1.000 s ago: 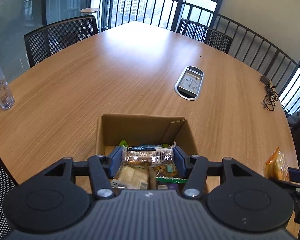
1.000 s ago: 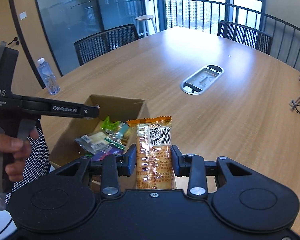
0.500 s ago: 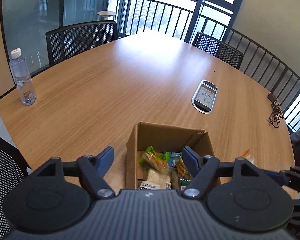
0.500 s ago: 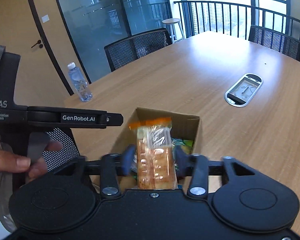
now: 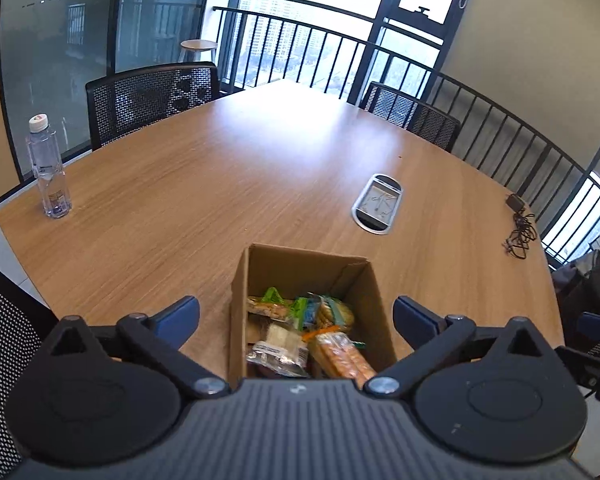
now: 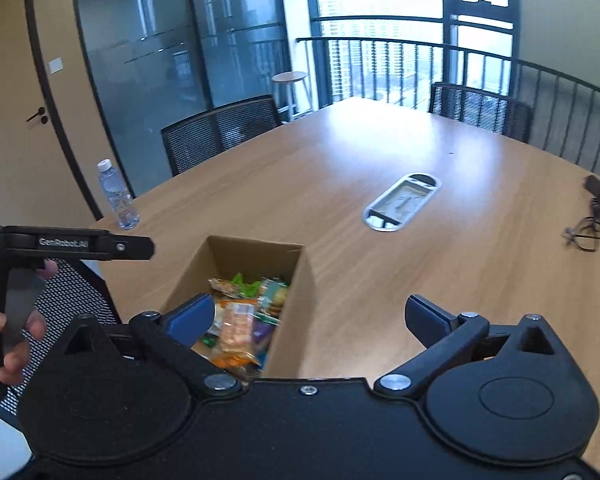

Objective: Organize snacks

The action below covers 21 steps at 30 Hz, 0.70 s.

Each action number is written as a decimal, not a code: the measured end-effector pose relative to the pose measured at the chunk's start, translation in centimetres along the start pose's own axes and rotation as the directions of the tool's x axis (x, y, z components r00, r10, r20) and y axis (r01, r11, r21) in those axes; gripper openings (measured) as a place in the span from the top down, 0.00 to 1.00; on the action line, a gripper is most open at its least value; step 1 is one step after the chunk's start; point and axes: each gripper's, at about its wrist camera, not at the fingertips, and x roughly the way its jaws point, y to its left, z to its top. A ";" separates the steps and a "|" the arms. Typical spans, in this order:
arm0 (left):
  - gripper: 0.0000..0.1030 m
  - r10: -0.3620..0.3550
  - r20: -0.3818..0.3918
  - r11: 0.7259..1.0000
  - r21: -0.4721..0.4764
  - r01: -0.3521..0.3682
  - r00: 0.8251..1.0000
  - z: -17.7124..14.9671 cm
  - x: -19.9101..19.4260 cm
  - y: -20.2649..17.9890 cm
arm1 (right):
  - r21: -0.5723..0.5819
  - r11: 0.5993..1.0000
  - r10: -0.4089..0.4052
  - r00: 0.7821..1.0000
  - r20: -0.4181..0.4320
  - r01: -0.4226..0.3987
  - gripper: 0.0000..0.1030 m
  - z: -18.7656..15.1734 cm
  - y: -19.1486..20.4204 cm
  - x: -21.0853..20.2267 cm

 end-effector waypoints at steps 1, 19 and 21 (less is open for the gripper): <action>0.01 -0.005 0.003 1.000 0.005 0.005 1.000 -0.2 -0.4 -0.4 | 0.004 1.000 -0.016 1.000 0.006 0.016 0.00 -0.3 -0.4 -0.7; 0.00 -0.126 0.045 0.986 0.115 0.121 0.991 -4.0 -7.3 -6.4 | 0.092 0.992 -0.092 0.992 0.083 0.085 0.00 -4.6 -2.9 -13.0; 0.00 -0.133 0.051 0.984 0.130 0.125 0.990 -4.5 -8.1 -6.9 | 0.087 0.990 -0.119 0.989 0.083 0.112 0.00 -5.4 -2.9 -13.9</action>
